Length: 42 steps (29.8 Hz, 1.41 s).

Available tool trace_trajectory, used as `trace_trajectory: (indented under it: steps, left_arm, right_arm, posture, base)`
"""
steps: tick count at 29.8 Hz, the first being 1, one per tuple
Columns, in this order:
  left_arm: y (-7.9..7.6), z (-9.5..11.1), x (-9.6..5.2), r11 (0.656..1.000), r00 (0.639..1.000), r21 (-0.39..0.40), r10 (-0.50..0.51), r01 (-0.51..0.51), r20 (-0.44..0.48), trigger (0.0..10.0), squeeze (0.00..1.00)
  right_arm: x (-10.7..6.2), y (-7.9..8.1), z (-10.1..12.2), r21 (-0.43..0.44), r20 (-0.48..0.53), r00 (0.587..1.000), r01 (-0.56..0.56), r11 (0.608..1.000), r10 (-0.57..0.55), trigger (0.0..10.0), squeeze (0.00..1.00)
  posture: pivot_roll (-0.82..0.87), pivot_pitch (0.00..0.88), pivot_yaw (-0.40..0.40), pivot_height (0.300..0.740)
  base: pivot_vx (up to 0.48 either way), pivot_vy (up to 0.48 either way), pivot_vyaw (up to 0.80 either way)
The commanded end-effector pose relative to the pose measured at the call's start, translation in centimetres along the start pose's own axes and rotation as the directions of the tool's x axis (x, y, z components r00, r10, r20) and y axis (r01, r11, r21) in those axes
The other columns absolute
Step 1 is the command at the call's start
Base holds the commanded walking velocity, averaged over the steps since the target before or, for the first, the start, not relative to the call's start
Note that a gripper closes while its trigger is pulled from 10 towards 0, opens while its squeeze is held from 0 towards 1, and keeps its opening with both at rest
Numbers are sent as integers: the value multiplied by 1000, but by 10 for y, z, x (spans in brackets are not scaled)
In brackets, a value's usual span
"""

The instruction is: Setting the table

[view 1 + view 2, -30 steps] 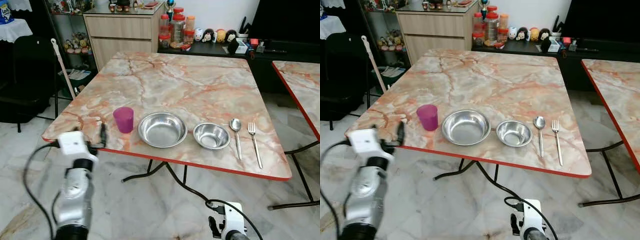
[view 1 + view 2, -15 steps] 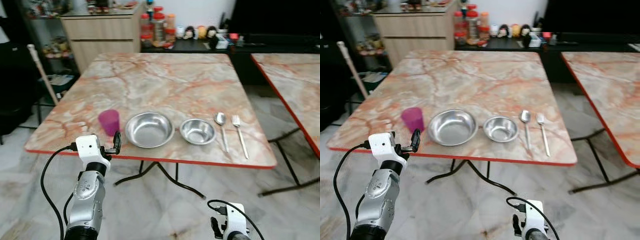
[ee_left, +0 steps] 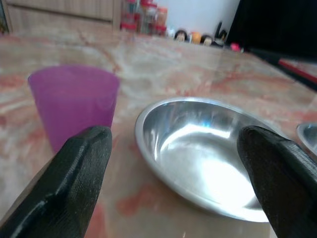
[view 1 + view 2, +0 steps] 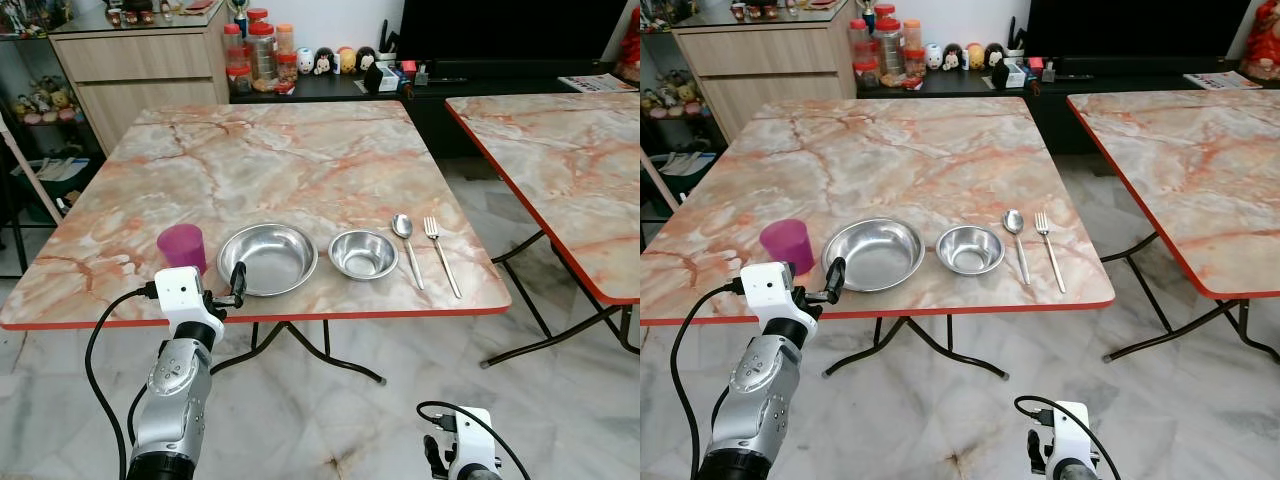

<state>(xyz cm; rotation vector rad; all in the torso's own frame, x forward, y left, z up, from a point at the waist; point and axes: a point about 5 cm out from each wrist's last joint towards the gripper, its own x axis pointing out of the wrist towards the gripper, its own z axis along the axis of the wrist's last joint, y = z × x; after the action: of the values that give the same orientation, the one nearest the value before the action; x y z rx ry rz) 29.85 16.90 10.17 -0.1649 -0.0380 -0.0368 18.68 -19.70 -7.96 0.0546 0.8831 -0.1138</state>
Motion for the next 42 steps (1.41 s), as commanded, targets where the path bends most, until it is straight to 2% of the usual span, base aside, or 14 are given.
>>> trace_trajectory:
  steps: [1, 4, 7, 10, 12, 15, 19, 32, 33, 35, 36, 37, 38, 42]
  left_arm:
    - [-4, -10, -3, 1000, 996, -23, -23, 22, -82, 10000, 0]
    - [-3, -16, -4, 997, 993, -75, 1, -10, -120, 10000, 0]
    - [-5, -19, -4, 986, 986, -160, 15, -42, -168, 10000, 0]
    - [-11, -20, 0, 983, 977, -176, 11, -50, -213, 10000, 0]
    - [-14, -17, 3, 979, 979, -200, -1, -41, -205, 10000, 0]
    - [-24, -5, 16, 960, 982, -278, -16, -38, -189, 10000, 0]
    - [-22, 5, 27, 932, 985, -353, 21, -81, -169, 10000, 0]
    - [-19, 9, 38, 937, 963, -301, 100, -176, -250, 10000, 0]
    - [-20, 9, 38, 937, 963, -302, 99, -175, -251, 4039, 0]
    - [-21, 9, 39, 937, 962, -301, 99, -175, -254, 4039, 0]
    - [-22, 10, 39, 940, 964, -300, 90, -165, -250, 9333, 0]
    - [-24, 11, 39, 944, 968, -295, 77, -148, -240, 9333, 0]
    - [-26, 12, 39, 948, 970, -288, 66, -134, -232, 10000, 0]
    - [-27, 14, 37, 964, 976, -244, 53, -106, -213, 10000, 0]
  right_arm:
    - [1, 3, 2, -7, 6, 1000, -5, 1000, 5, 10000, 0]
    - [1, 3, 2, -7, 6, 1000, -6, 1000, 6, 10000, 0]
    - [0, 3, 2, 1, 11, 1000, 5, 1000, -5, 10000, 0]
    - [0, 3, 1, 1, 10, 1000, 5, 1000, -5, 10000, 0]
    - [0, 3, 1, 0, 8, 1000, 5, 1000, -5, 10000, 0]
    - [0, 3, 0, 8, 7, 1000, 4, 1000, -5, 10000, 0]
    - [0, 4, 1, 22, 15, 1000, 6, 1000, -6, 10000, 0]
    - [0, 1, 0, 31, 15, 1000, 17, 999, -17, 10000, 0]
    - [0, 1, 0, 32, 15, 1000, 16, 999, -17, 10000, 0]
    - [0, 2, 0, 32, 14, 1000, 16, 999, -16, 10000, 0]
    - [0, 2, -1, 33, 14, 1000, 16, 999, -16, 10000, 0]
    - [0, 2, -1, 33, 14, 1000, 15, 999, -16, 10000, 0]
    - [0, 2, -1, 34, 13, 1000, 15, 999, -16, 10000, 0]
    - [0, 2, -1, 36, 13, 1000, 15, 999, -15, 10000, 0]
  posture:
    - [156, 0, 6, 740]
    - [150, 0, 9, 740]
    - [150, 0, 9, 740]
    - [156, 0, 8, 740]
    - [159, 0, 6, 740]
    - [154, 0, 9, 740]
    - [136, 0, 13, 740]
    - [127, 0, 17, 740]
    - [126, 0, 18, 740]
    - [126, 0, 18, 740]
    - [125, 0, 17, 740]
    - [124, 0, 18, 740]
    - [124, 0, 18, 740]
    - [124, 0, 18, 740]
  base:
    - [0, 0, 0]
    - [0, 0, 0]
    - [0, 0, 0]
    - [0, 0, 0]
    - [0, 0, 0]
    - [0, 0, 0]
    - [0, 0, 0]
    - [0, 0, 0]
    - [0, 0, 0]
    - [0, 0, 0]
    - [0, 0, 0]
    - [0, 0, 0]
    - [0, 0, 0]
    - [0, 0, 0]
